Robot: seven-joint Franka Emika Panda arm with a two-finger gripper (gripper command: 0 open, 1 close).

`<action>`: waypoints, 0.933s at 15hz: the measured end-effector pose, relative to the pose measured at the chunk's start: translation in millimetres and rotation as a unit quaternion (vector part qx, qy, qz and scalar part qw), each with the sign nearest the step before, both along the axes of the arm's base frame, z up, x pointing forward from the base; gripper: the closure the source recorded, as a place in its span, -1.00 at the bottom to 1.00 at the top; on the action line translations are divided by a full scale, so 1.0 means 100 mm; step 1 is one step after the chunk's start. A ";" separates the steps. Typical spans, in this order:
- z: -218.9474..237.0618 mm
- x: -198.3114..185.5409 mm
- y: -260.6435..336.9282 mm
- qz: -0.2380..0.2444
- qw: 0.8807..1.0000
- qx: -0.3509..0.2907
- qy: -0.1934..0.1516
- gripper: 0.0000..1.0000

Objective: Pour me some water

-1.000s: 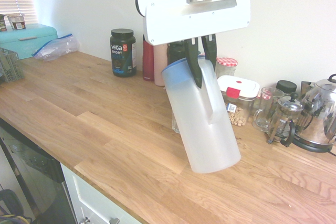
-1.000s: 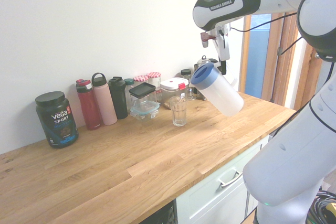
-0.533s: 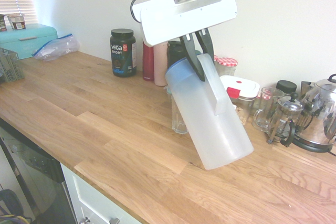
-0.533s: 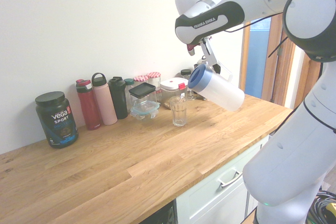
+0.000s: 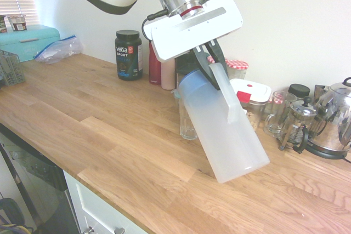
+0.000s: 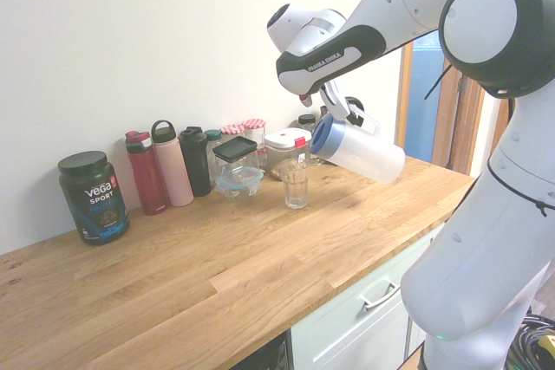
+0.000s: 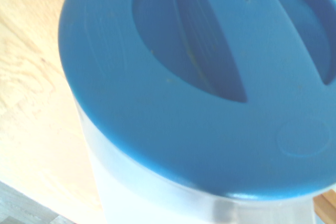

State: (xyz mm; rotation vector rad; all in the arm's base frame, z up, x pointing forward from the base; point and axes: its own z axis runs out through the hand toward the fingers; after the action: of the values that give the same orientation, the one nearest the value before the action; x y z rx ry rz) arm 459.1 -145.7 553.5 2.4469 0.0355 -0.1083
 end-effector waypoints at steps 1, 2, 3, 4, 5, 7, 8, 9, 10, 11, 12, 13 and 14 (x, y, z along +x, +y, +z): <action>-0.01 0.04 0.05 0.002 1.000 -0.001 -0.001 1.00; -0.02 0.08 0.10 0.004 1.000 -0.003 -0.003 1.00; -0.02 0.13 0.15 0.005 1.000 -0.005 -0.003 1.00; -0.03 0.18 0.19 0.006 1.000 -0.007 -0.003 1.00; -0.05 0.23 0.22 0.006 1.000 -0.011 -0.003 1.00; -0.09 0.32 0.23 0.004 1.000 -0.019 -0.002 1.00; -0.11 0.36 0.22 0.004 1.000 -0.022 0.000 1.00; -0.12 0.39 0.21 0.004 1.000 -0.024 0.001 1.00; -0.13 0.40 0.21 0.004 1.000 -0.026 0.002 1.00; -0.13 0.41 0.20 0.004 1.000 -0.028 0.004 1.00; -0.12 0.42 0.20 0.003 1.000 -0.030 0.004 1.00; -0.12 0.42 0.19 0.002 0.999 -0.032 0.005 1.00; -0.12 0.43 0.19 0.002 0.999 -0.032 0.006 1.00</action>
State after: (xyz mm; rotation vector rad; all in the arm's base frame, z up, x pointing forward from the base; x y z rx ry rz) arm 501.7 -126.9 541.3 2.3812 0.0420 -0.1203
